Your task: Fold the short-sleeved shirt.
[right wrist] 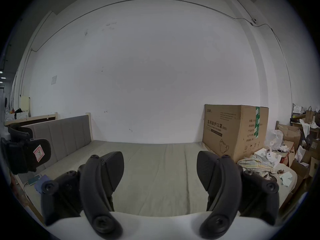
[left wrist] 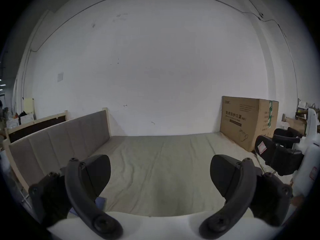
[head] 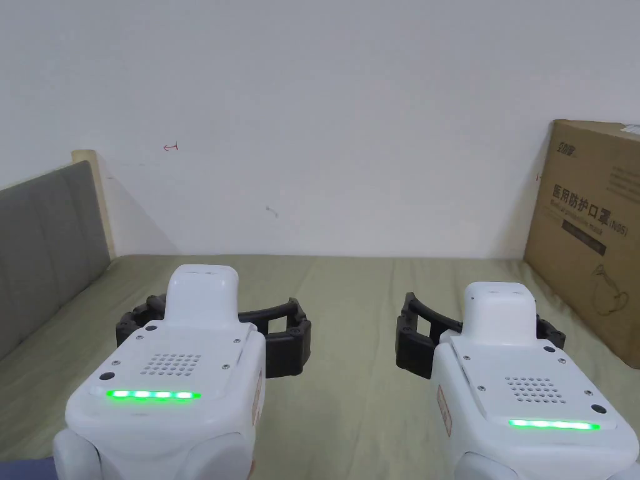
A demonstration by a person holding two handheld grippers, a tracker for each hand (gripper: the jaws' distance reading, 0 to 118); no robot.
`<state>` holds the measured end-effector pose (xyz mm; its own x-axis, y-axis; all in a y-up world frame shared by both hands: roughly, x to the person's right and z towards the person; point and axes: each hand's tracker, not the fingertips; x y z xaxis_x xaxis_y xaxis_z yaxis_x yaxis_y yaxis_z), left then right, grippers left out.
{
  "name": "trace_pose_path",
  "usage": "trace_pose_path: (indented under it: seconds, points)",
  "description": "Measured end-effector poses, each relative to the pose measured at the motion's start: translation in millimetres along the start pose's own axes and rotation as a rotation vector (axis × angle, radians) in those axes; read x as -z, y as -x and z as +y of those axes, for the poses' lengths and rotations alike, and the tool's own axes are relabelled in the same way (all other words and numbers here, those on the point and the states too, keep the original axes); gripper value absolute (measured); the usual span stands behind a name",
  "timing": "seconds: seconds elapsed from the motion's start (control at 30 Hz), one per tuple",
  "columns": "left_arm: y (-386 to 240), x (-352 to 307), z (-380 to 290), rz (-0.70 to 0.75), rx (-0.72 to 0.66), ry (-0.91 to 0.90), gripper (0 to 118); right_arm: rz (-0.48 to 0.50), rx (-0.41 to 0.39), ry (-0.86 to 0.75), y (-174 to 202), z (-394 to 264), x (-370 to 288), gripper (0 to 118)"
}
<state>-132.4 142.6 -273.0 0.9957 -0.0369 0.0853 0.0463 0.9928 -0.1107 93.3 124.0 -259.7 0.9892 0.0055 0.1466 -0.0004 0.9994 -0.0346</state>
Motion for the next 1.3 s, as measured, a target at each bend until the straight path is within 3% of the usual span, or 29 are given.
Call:
trace_pose_path:
  seconds: [0.1,0.3,0.97,1.3]
  points:
    - [4.3,2.4,2.3,-0.039,-0.045,0.022,115,0.006,0.001,0.007,-1.8,-0.9,0.6,93]
    - [1.1,2.0,0.9,-0.030,0.010,0.024,115,0.003,-0.003,0.011,-3.7,-1.4,0.8,93]
    - [-7.0,-4.0,7.2,0.106,0.034,0.151,115,-0.005,-0.012,0.012,-9.4,-1.3,-3.3,93]
    - [-3.3,-3.6,7.8,0.068,0.009,0.118,115,-0.001,-0.003,0.016,-7.7,-1.2,-3.1,93]
